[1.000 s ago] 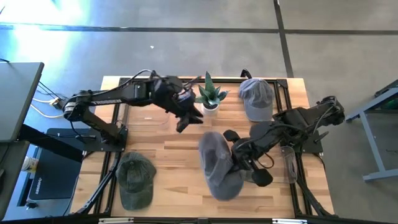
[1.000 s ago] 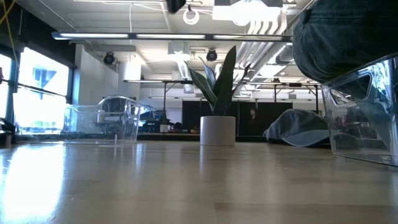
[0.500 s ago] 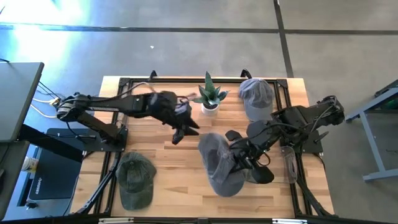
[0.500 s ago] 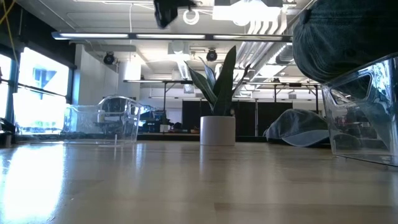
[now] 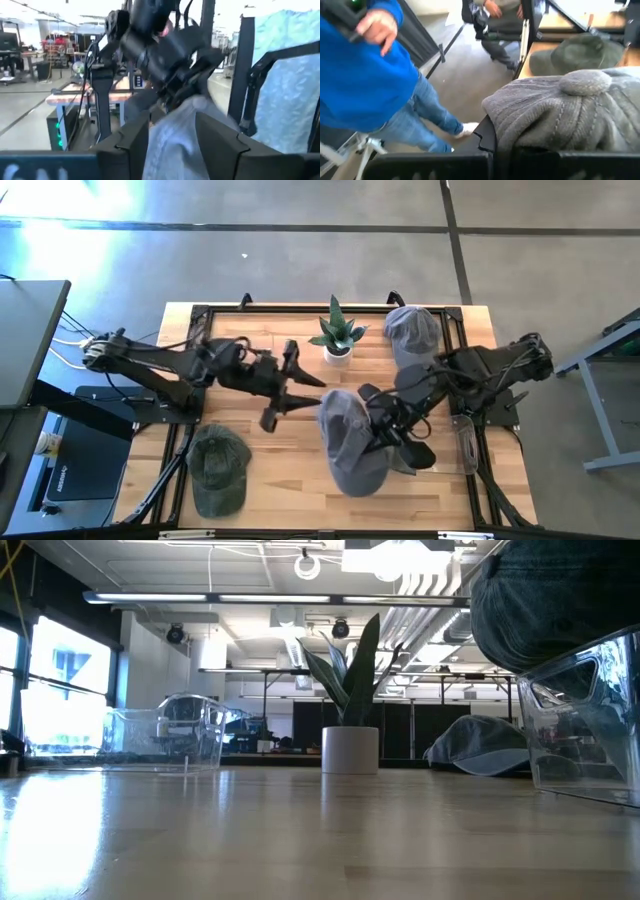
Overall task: Pick & Place hat
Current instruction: Put the left gray cap into the left transparent bin
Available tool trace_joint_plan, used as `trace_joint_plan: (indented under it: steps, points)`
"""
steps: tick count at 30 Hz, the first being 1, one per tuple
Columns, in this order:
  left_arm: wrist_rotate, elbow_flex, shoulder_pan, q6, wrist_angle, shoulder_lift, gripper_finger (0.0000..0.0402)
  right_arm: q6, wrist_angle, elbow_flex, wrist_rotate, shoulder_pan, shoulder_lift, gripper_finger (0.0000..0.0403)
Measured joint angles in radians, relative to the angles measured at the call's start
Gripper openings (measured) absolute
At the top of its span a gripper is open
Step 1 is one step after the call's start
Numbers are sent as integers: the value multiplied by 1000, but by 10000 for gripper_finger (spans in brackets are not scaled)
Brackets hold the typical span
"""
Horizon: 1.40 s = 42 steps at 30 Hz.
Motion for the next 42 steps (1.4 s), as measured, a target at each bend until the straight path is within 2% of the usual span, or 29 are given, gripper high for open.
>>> trace_joint_plan:
  steps: [10,12,16,21,27,30,36,42]
  points:
    - [-3,43,0,1,-73,125,299,1,35,0,-5,-8,0,3]
    - [8,64,1,-2,-126,144,314,2,38,0,-5,-8,0,2]
    - [122,104,2,-60,-188,163,313,3,39,0,-3,-8,0,3]
    - [242,102,1,-91,-201,168,275,2,38,0,-3,-8,1,2]
    - [405,102,1,-174,-185,167,199,2,35,0,-3,-8,-2,2]
    - [446,103,2,-183,-172,166,146,2,34,0,-3,-8,-6,3]
    - [514,157,1,-181,-179,137,16,12,11,0,-10,-7,-7,2]
    - [502,246,2,-128,-199,122,16,19,96,0,-109,-7,-7,2]
